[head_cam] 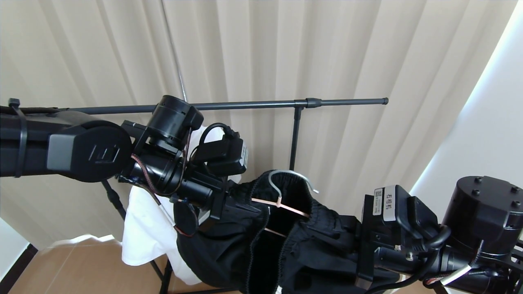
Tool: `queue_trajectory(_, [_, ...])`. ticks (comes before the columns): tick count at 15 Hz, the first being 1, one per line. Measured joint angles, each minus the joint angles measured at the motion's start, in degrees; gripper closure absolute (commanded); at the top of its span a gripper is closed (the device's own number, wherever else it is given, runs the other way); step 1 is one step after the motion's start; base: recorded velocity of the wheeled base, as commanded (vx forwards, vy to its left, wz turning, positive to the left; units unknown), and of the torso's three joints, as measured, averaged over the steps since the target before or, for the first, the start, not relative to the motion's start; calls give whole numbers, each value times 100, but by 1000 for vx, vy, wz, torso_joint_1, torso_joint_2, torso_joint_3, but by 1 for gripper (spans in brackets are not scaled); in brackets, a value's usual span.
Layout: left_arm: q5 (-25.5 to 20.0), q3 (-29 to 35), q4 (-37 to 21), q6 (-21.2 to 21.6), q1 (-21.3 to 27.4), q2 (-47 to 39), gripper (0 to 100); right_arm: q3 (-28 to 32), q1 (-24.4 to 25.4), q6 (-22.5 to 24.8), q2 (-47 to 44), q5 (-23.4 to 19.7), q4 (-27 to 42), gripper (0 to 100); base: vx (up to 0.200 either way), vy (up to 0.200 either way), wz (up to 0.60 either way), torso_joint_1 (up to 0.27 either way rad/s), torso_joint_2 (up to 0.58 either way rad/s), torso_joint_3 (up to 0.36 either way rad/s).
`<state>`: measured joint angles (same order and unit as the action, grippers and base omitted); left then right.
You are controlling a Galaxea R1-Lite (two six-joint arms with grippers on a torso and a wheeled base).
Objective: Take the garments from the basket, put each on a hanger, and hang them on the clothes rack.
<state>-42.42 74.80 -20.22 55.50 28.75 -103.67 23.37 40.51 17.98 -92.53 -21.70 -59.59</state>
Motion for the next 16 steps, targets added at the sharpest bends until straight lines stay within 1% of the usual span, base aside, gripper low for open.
queue_trajectory(4, [-11,2,57,-5,-46,17,100,0,-24,-9,9,-24,-16,0,0,0,0,0,0,0])
queue_trajectory(5, [-16,6,79,-6,-130,20,100,11,-115,-11,9,-38,-9,0,0,0,0,0,0,0])
queue_trajectory(6, [-20,9,88,-13,-234,39,100,27,-262,-15,6,-176,-5,0,0,0,0,0,0,0])
queue_trajectory(9, [-20,9,96,-60,-466,163,100,91,-716,-44,9,-870,-5,0,0,0,0,0,0,0])
queue_trajectory(11, [-20,4,93,-185,-607,255,100,116,-937,-115,41,-1281,9,0,0,0,0,0,0,0])
queue_trajectory(12, [-20,-16,93,-284,-669,310,100,116,-997,-208,61,-1545,6,0,0,0,0,0,0,0])
queue_trajectory(13, [-20,-27,96,-375,-745,373,100,116,-1056,-358,80,-1712,9,0,0,0,0,0,0,0])
queue_trajectory(14, [-22,-30,96,-451,-806,430,100,127,-1128,-460,96,-1771,6,0,0,0,0,0,0,0])
queue_trajectory(15, [-20,-44,93,-583,-879,497,100,154,-1273,-589,105,-1890,6,0,0,0,0,0,0,0])
queue_trajectory(16, [-20,-90,96,-684,-940,579,100,195,-1474,-670,101,-2116,6,0,0,0,0,0,0,0])
